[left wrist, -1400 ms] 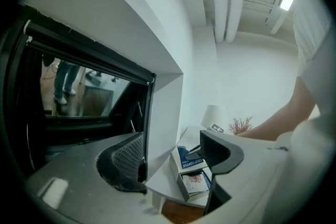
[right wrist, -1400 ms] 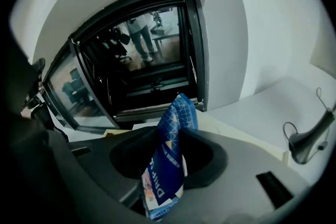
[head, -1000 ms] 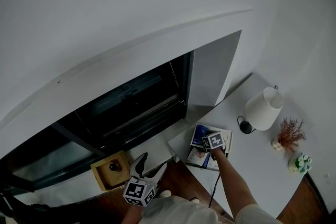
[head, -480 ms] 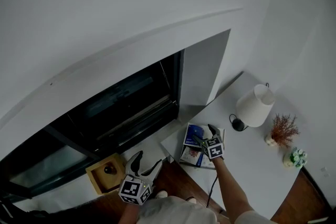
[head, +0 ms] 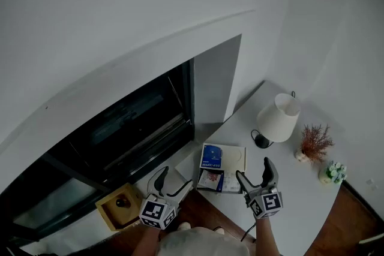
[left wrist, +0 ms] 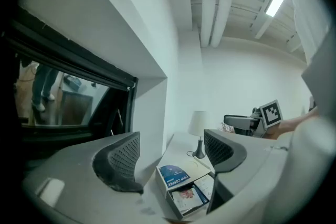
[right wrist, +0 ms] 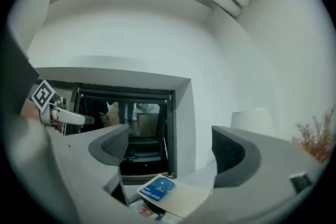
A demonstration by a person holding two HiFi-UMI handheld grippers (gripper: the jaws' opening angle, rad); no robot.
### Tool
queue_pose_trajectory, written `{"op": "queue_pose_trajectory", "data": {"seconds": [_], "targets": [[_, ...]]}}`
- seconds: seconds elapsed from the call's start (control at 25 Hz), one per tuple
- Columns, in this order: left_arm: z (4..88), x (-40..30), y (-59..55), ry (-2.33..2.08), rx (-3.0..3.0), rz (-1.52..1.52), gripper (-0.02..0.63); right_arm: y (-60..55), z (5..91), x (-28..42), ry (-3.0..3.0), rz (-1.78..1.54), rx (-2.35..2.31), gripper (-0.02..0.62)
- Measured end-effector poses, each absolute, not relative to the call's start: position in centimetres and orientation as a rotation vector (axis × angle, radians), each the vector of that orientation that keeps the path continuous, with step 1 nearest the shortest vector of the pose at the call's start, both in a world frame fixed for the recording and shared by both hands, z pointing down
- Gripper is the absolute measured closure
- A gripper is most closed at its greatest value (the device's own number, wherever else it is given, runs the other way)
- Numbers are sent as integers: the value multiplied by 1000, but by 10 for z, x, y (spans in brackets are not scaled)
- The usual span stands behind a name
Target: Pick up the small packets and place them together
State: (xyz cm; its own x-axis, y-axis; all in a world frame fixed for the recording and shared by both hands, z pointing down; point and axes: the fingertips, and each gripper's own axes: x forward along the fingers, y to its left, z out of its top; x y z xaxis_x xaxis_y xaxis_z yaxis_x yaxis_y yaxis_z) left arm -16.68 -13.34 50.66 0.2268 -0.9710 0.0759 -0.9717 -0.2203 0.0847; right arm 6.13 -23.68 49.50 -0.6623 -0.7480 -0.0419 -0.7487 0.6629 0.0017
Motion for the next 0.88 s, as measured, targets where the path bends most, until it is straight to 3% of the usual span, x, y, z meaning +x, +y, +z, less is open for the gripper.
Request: {"op": "queue_pose_trajectory", "data": {"seconds": [0.16,0.56,0.8,0.88], "targets": [[503,-142,-137,-1836,2436,-19,209,-215,511,82,2870,-47,-1309,123],[509,-110,-141,-1748,2442,-97,218,-172,509,55,3058,-43,-952,124],[518,-108,-140,-1745,2412,-77,218,-191,603,63,3355,-256,-1031,128],[524,-111,-136,-1747,2386,-64,221,-200,653,65,3465,-414,-1034,195]]}}
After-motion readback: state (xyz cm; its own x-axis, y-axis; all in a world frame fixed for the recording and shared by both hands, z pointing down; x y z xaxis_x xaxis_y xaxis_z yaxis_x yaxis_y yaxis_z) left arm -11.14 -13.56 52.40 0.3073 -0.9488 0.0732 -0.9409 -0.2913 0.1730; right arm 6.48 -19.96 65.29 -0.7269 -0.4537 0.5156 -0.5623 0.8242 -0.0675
